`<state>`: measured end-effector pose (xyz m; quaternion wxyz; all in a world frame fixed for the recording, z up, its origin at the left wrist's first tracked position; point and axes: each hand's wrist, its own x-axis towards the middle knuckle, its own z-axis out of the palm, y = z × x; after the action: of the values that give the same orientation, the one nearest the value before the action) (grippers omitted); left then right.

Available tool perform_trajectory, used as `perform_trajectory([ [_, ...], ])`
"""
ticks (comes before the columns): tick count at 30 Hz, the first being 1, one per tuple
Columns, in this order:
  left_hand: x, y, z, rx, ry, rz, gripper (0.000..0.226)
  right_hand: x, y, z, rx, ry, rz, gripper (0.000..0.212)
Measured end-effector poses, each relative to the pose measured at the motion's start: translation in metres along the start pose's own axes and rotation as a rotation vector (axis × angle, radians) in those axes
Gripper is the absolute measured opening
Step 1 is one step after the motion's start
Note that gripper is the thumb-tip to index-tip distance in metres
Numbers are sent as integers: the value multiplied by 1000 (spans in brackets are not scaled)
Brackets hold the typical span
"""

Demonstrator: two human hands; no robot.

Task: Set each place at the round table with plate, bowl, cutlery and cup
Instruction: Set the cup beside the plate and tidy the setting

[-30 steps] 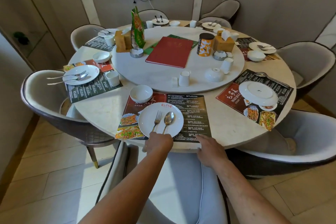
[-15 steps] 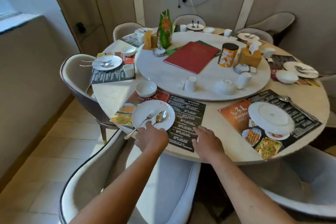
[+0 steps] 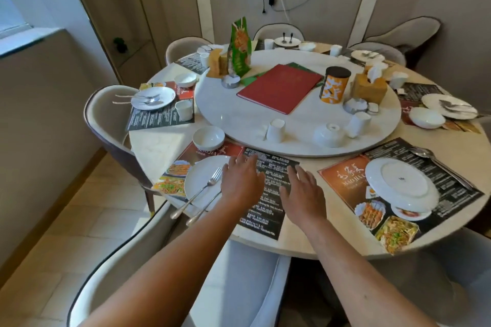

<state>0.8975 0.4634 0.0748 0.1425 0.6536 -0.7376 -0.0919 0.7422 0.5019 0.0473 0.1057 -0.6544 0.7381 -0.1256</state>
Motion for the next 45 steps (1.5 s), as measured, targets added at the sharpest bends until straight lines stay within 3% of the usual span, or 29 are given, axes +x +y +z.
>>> perform_trajectory([
  [7,87,16,26,26,-9,-111,42,92,34,7,5,-92,-42,56],
  [14,184,19,54,111,-26,-198,45,175,62,29,-47,-183,-119,56],
  [17,213,17,66,132,-60,-188,46,192,71,37,-78,-188,-160,55],
  [22,240,11,81,168,-285,-115,93,196,77,43,-57,-137,-183,50],
  [33,280,0,71,415,-386,67,82,194,79,44,-72,-116,-191,53],
  [41,215,-5,49,295,-215,-160,88,193,78,38,-74,-153,-198,56],
  [45,166,-1,55,230,-75,-222,73,190,72,37,-68,-155,-175,56],
])
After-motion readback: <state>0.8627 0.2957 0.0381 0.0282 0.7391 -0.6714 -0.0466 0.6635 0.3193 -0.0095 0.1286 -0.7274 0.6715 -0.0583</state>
